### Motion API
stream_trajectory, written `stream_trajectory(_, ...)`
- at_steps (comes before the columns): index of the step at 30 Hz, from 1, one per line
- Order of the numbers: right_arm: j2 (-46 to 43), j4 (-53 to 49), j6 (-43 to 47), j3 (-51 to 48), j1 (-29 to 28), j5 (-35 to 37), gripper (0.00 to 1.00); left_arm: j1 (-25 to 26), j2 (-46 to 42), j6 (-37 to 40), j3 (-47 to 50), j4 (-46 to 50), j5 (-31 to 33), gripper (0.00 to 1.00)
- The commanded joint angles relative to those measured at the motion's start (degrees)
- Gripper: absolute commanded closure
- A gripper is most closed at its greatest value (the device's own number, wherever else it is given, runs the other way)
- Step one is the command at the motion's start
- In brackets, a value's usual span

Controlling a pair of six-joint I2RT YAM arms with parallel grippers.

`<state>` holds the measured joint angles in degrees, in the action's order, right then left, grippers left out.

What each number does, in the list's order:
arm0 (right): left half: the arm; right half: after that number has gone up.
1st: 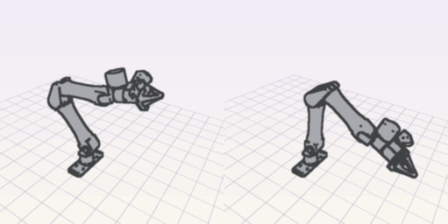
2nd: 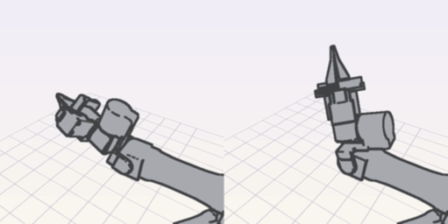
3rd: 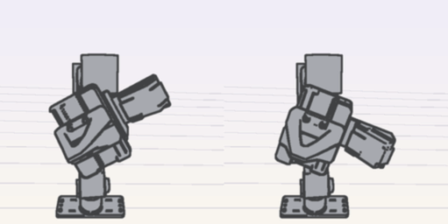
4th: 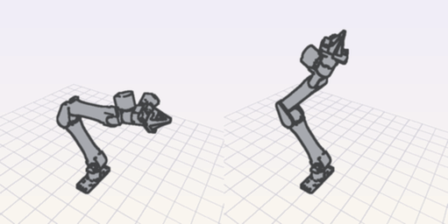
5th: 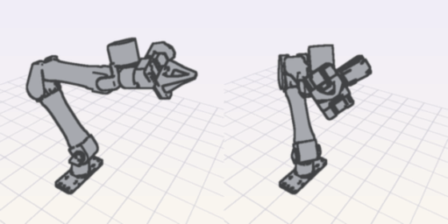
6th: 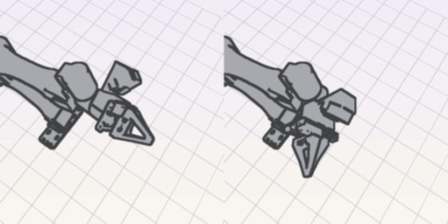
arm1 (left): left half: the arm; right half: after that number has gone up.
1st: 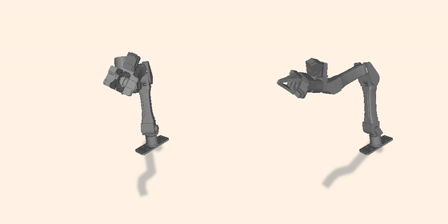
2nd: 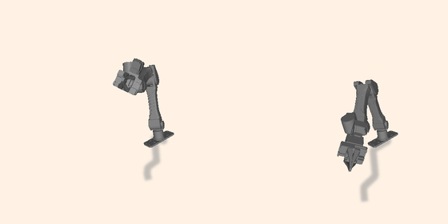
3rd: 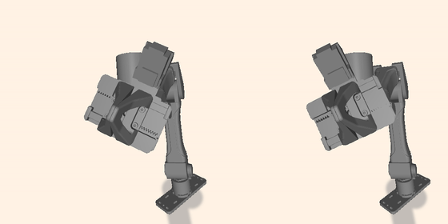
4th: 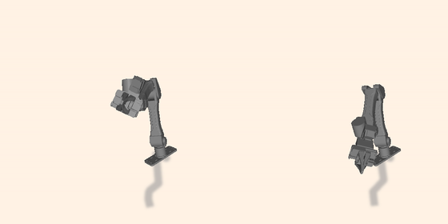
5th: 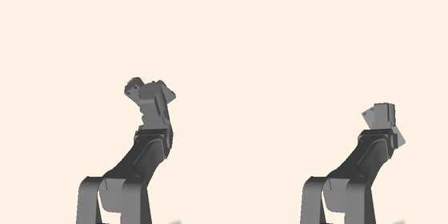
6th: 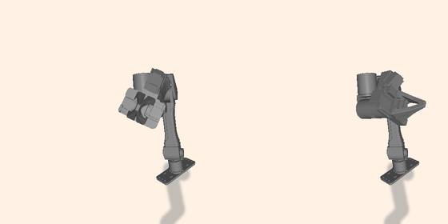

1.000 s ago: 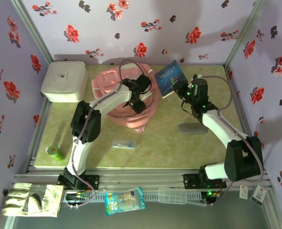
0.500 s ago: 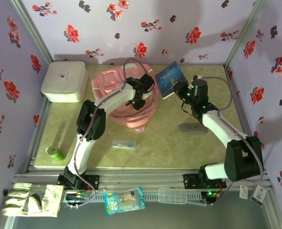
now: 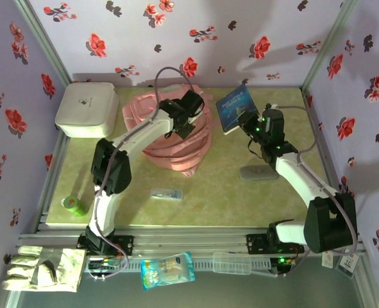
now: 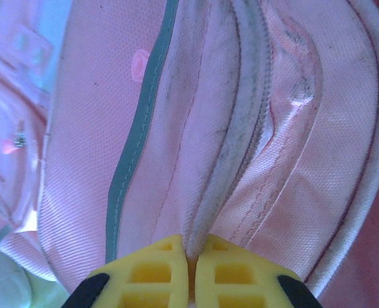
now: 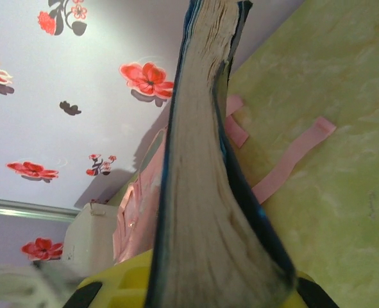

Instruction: Pack books, pencil case, and school supplies into a backpack

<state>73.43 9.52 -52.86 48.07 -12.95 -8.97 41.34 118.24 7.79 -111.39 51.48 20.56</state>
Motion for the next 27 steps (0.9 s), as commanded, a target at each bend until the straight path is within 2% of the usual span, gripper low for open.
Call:
stream_trajectory(1,-2.54,5.34,1.76,-1.79,0.37,1.48,0.90,-0.07,-7.19,-2.17,0.30,-6.25,1.65,1.00)
stream_trajectory(8,-3.19,7.57,-0.22,-5.16,0.39,-1.33,0.90,-0.12,-11.75,-6.80,1.46,-12.29,2.47,1.00)
stream_trajectory(16,-3.78,16.21,-5.68,-10.62,-0.88,-10.23,0.89,-0.21,-10.05,-11.01,-2.95,-13.26,1.74,1.00)
stream_trajectory(19,-3.02,20.09,-8.47,-12.19,-3.07,-11.62,0.89,-0.21,-9.03,-12.42,-4.16,-13.24,0.98,1.00)
stream_trajectory(27,-0.63,23.74,-11.65,-13.10,-11.31,-8.97,0.89,-0.23,-6.71,-13.17,-8.22,-11.52,0.16,1.00)
